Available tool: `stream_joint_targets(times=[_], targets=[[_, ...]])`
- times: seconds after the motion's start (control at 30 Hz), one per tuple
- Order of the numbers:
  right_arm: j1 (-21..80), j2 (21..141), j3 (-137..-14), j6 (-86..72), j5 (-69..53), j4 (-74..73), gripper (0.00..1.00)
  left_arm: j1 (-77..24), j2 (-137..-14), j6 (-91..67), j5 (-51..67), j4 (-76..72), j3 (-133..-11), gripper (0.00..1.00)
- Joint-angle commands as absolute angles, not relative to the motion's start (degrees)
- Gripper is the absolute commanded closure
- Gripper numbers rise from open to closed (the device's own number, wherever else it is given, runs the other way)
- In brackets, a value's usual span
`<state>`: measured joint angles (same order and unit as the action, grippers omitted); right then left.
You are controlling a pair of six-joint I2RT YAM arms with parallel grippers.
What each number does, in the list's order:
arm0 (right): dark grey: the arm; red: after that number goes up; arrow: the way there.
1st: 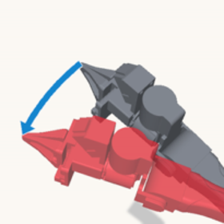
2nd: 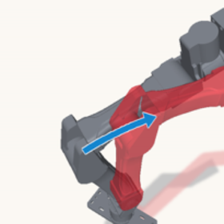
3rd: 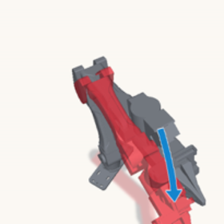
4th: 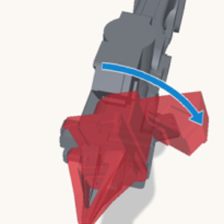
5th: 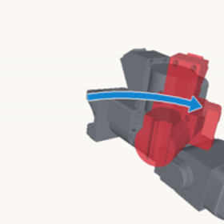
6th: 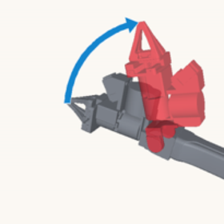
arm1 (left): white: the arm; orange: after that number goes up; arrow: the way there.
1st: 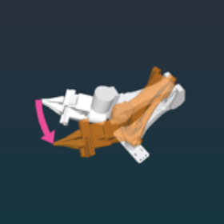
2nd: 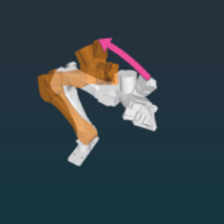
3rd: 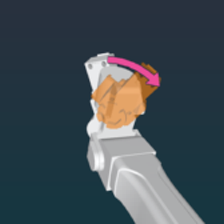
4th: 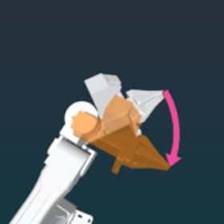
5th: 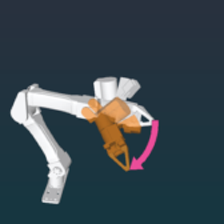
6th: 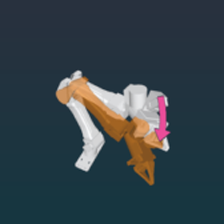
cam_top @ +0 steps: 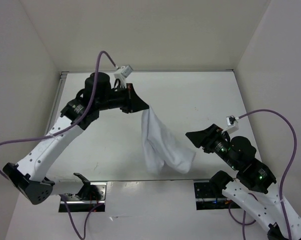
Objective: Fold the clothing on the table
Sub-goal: Move the skirt to the center of the board
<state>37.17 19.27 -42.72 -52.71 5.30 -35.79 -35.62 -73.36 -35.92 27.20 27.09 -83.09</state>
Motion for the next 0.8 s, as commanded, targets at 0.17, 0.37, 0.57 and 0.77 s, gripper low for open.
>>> stream_joint_targets(times=[0.17, 0.37, 0.57, 0.77], targets=[[36.8, 22.1, -42.2, -53.0, 5.4, -34.8, 0.28, -23.9, -85.3, -39.5, 19.1, 20.1, -69.9, 1.0], [36.8, 28.2, -44.2, -51.9, 5.4, -36.6, 0.28, -21.4, -100.4, -38.2, 12.8, 22.7, -69.3, 1.0], [36.8, 47.6, -48.8, -48.5, 1.0, -38.2, 0.38, -17.9, -99.8, -38.8, 10.0, 22.7, -66.7, 1.0], [36.8, 71.3, -55.7, -41.0, -11.0, -38.2, 0.47, -16.0, -99.2, -39.4, 8.0, 24.3, -67.2, 1.0]])
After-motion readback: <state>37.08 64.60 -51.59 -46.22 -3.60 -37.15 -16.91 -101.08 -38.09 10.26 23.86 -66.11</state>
